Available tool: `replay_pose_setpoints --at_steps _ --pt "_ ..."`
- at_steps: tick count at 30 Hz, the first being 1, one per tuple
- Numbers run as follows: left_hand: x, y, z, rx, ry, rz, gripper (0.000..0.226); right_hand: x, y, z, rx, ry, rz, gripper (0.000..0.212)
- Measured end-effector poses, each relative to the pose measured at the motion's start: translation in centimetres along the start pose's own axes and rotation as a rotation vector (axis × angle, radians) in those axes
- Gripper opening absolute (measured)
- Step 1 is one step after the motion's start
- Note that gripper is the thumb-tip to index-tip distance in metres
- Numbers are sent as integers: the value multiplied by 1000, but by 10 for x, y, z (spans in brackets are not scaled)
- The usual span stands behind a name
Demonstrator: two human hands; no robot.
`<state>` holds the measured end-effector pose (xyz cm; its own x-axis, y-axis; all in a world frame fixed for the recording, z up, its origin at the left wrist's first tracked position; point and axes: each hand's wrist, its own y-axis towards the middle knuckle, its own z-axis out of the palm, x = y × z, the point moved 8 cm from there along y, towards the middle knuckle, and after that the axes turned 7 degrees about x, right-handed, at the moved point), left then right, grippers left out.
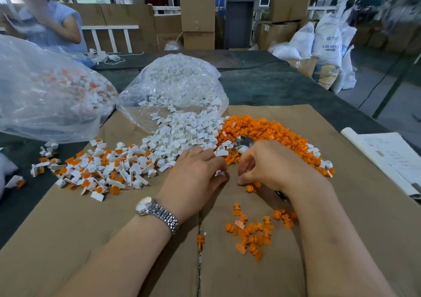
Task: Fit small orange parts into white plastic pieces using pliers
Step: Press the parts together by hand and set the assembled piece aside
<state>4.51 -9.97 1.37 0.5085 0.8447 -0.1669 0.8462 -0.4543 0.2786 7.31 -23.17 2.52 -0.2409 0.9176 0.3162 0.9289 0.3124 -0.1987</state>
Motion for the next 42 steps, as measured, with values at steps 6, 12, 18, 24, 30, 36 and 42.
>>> replay_pose_setpoints --at_steps 6,12,18,24,30,36,42 --pt "13 -6 -17 -74 -189 -120 13 3 -1 -11 -169 29 -68 8" --pt "34 -19 -14 -42 -988 -407 10 6 -4 -26 -299 377 -164 7" --pt "34 -19 -16 -48 -1198 -407 16 8 -7 -29 -294 638 -226 2" --pt "36 -14 -9 -84 -1716 -367 18 11 -8 -25 -179 888 -290 7" --pt "39 -14 -5 5 -1870 -376 26 25 -12 -26 -184 831 -382 4" --pt "36 -13 -6 -1 -1806 -357 24 32 -15 -26 -210 775 -398 3" --pt "38 -13 -13 -121 -1755 -316 22 33 -14 -26 -267 689 -346 8"
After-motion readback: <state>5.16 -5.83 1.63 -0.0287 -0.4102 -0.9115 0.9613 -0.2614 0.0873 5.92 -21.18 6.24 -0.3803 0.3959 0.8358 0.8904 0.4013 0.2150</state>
